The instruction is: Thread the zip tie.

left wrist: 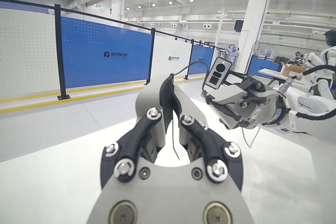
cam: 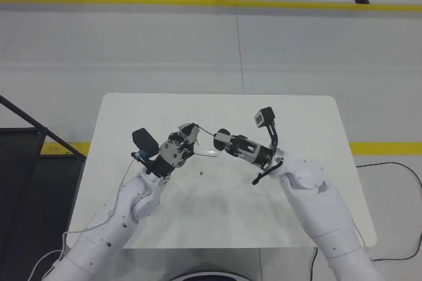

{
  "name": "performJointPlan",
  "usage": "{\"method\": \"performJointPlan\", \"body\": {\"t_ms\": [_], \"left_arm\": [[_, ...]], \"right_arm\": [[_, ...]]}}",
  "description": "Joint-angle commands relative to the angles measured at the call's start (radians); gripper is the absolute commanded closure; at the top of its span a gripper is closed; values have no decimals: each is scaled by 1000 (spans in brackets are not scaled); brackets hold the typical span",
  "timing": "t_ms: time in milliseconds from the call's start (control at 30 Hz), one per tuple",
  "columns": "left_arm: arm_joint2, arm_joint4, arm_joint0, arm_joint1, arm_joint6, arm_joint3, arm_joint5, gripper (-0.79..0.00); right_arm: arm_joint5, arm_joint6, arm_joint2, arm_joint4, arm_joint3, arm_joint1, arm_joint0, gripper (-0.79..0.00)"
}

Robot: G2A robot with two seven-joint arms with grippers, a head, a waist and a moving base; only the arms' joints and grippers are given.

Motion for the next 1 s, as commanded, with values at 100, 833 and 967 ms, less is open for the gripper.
{"method": "performJointPlan", "body": {"t_ms": [100, 833, 967], "left_arm": [[-9, 4, 3, -7, 0, 2, -5, 0], [-36, 72, 7, -35, 9, 18, 23, 0], [-33, 92, 7, -42, 19, 23, 34, 0]], "right_arm": [[21, -24, -6, -30, 2, -1, 3, 0], [23, -37, 26, 11, -4, -1, -13, 0], [-4, -25, 37, 45, -9, -1, -22, 0]]}}
